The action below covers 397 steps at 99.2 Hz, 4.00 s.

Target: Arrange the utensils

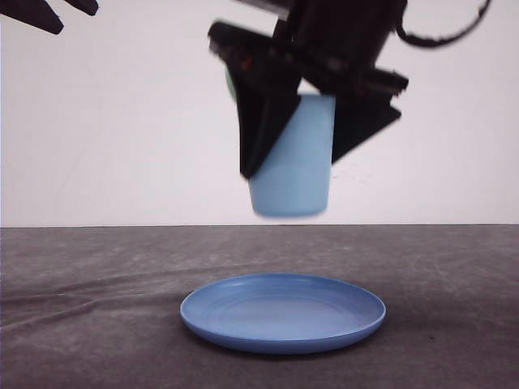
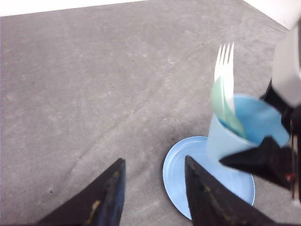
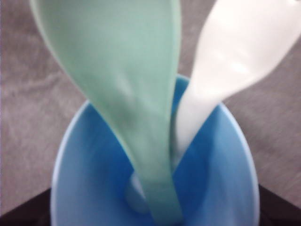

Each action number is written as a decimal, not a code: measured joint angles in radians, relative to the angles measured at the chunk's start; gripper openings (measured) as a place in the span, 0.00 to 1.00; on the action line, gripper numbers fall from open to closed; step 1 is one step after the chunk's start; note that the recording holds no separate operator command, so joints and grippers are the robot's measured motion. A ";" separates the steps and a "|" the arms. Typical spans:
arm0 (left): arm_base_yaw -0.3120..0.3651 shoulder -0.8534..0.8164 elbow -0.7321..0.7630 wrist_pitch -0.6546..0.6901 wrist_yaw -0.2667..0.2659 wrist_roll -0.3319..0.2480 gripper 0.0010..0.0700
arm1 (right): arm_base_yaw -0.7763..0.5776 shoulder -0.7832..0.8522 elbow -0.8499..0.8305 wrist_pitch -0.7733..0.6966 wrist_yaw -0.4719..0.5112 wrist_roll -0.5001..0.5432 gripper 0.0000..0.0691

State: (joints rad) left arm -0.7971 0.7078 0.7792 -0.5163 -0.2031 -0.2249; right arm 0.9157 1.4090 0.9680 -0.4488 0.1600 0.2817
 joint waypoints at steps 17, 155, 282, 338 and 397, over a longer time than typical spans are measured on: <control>0.000 0.000 0.000 0.000 0.000 0.000 0.32 | 0.013 0.001 -0.101 0.130 0.021 0.033 0.60; 0.000 0.000 0.000 -0.027 0.000 0.000 0.32 | 0.040 -0.058 -0.208 0.169 -0.002 0.089 0.84; 0.000 0.000 0.000 -0.026 0.018 -0.003 0.03 | 0.039 -0.521 0.060 -0.191 0.211 0.024 0.03; 0.000 0.000 0.000 -0.026 0.018 -0.003 0.02 | 0.039 -0.521 0.060 -0.182 0.211 0.022 0.01; 0.116 -0.032 -0.007 -0.004 -0.058 0.087 0.02 | 0.039 -0.521 0.060 -0.182 0.211 0.022 0.01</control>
State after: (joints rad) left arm -0.6811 0.6754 0.7719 -0.5205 -0.2607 -0.1375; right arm 0.9546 0.8879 1.0275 -0.6308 0.3706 0.3035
